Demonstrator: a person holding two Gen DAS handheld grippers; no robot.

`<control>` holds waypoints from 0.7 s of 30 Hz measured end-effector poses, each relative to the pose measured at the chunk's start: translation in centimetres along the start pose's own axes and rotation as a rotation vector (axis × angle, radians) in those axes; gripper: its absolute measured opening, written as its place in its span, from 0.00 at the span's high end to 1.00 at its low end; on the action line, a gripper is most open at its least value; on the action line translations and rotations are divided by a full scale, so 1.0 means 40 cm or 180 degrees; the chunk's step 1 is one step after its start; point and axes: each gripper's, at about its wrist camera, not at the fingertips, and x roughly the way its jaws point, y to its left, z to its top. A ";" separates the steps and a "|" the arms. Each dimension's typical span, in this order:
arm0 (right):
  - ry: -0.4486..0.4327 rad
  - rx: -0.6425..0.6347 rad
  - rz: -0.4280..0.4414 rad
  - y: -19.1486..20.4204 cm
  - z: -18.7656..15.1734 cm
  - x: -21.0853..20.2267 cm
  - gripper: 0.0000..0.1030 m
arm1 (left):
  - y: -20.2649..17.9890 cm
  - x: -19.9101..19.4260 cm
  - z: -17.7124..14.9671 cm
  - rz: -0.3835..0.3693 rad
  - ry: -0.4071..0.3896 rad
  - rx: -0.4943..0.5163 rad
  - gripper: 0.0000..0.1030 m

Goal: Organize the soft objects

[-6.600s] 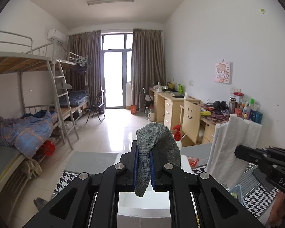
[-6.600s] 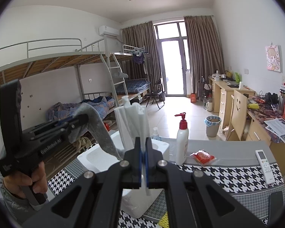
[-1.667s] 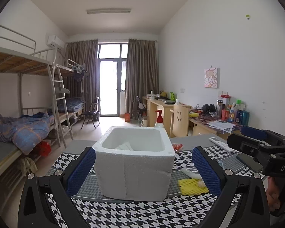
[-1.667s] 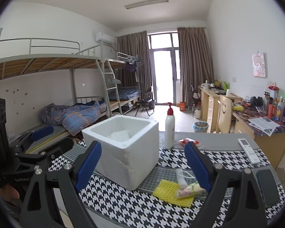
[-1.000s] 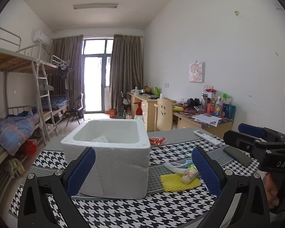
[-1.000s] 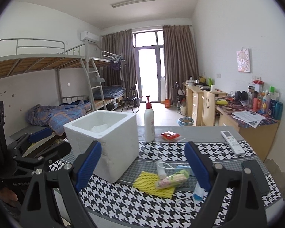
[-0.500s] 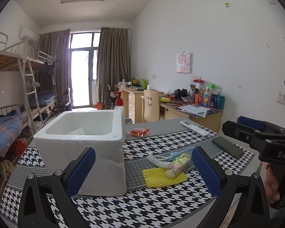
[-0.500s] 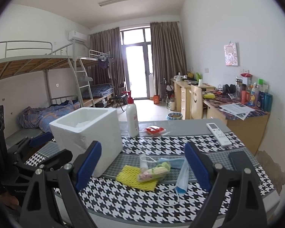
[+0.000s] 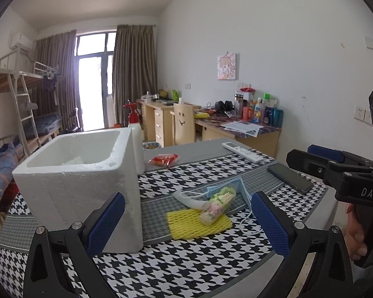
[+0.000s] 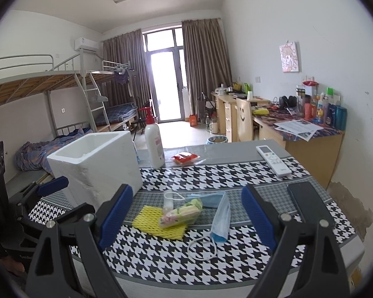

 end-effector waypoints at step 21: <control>0.0296 0.0128 -0.0015 -0.072 -0.034 0.076 0.11 | -0.046 0.108 -0.029 -0.0107 0.0334 0.0043 0.01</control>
